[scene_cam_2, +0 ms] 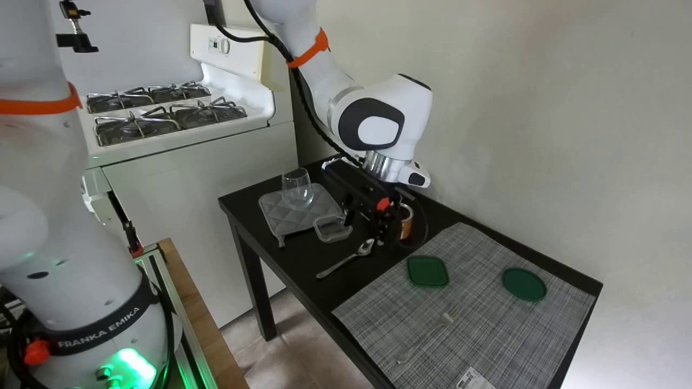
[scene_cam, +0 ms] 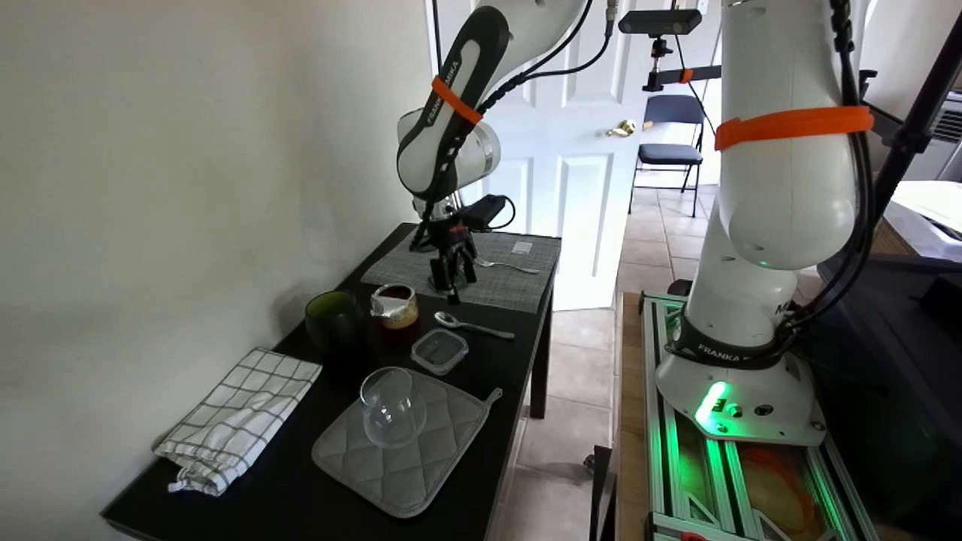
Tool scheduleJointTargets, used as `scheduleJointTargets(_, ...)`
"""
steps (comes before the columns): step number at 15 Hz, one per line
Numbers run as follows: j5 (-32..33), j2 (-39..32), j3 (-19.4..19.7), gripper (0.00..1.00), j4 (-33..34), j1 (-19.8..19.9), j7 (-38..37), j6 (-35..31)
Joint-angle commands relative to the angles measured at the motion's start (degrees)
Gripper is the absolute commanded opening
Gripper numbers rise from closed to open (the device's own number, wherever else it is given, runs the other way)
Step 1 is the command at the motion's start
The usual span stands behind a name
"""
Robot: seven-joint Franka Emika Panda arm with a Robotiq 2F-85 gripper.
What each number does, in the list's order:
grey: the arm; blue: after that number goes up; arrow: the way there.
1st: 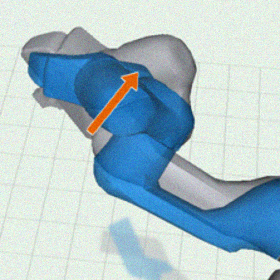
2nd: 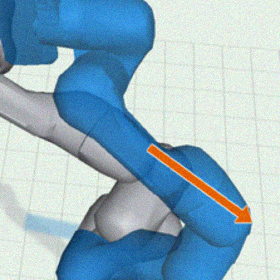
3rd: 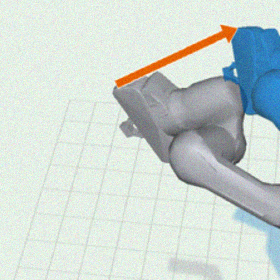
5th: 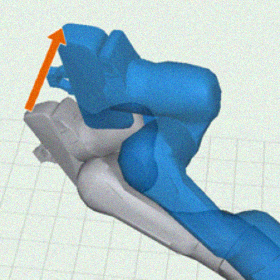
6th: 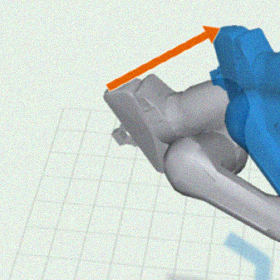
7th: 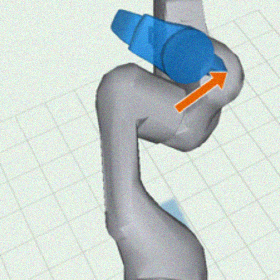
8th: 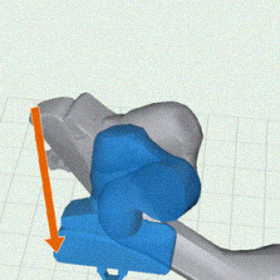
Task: Put some brown objects on the spoon, then put them in the bowl
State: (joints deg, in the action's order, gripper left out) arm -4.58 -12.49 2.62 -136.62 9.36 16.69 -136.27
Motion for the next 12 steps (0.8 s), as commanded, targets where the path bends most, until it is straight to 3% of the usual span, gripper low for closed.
scheduleJointTargets(1,5.17,6.92,1.07,1.00,-4.45,-2.38,-5.22,-3.14)
scheduleJointTargets(9,10.12,16.25,-0.16,1.00,-7.76,-5.30,-14.74,-5.38)
scheduleJointTargets(12,8.53,14.65,0.03,1.00,-5.29,-5.47,-13.11,-3.52)
